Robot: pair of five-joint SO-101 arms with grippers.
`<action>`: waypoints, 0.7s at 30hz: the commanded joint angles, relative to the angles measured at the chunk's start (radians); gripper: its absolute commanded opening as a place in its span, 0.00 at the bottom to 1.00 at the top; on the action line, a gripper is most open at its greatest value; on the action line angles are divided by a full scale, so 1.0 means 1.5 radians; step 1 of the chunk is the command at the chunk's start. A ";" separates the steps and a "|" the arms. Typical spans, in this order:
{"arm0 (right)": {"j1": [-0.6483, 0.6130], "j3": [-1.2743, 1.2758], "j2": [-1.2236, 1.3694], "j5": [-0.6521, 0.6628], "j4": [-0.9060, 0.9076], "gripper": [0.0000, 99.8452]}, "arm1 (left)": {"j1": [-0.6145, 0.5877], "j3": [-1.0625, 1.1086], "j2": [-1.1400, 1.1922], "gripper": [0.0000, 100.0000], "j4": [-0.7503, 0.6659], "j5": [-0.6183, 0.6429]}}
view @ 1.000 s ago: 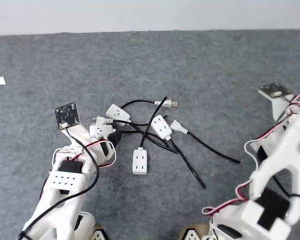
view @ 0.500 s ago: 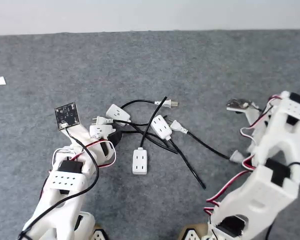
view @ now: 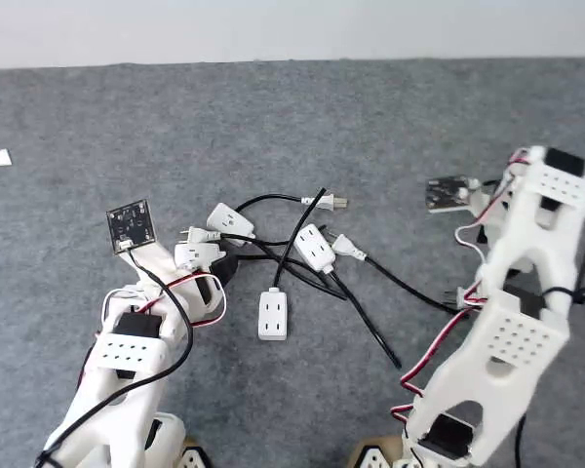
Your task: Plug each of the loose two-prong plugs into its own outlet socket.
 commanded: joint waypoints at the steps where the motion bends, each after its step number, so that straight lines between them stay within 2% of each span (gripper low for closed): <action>1: -0.039 -0.074 -0.028 -0.181 0.041 0.19 | 0.002 -0.014 -0.001 0.28 -0.014 -0.006; 5: -0.054 -0.091 -0.053 -0.513 0.077 0.05 | 0.003 -0.014 -0.001 0.28 -0.014 -0.009; 7: -0.044 -0.090 -0.055 -0.697 0.074 0.04 | 0.003 -0.014 -0.002 0.28 -0.014 -0.030; 10: -0.004 -0.089 -0.056 -0.985 0.064 0.07 | 0.004 -0.014 -0.002 0.28 -0.014 -0.038; 14: 0.066 -0.089 -0.062 -1.297 0.076 0.19 | 0.004 -0.014 -0.003 0.28 -0.013 -0.038; 17: 0.114 -0.062 -0.063 -1.446 0.084 0.22 | 0.004 -0.013 -0.003 0.28 -0.008 -0.038; 21: 0.122 0.031 -0.063 -1.473 0.081 0.22 | 0.005 -0.014 -0.004 0.28 -0.002 -0.039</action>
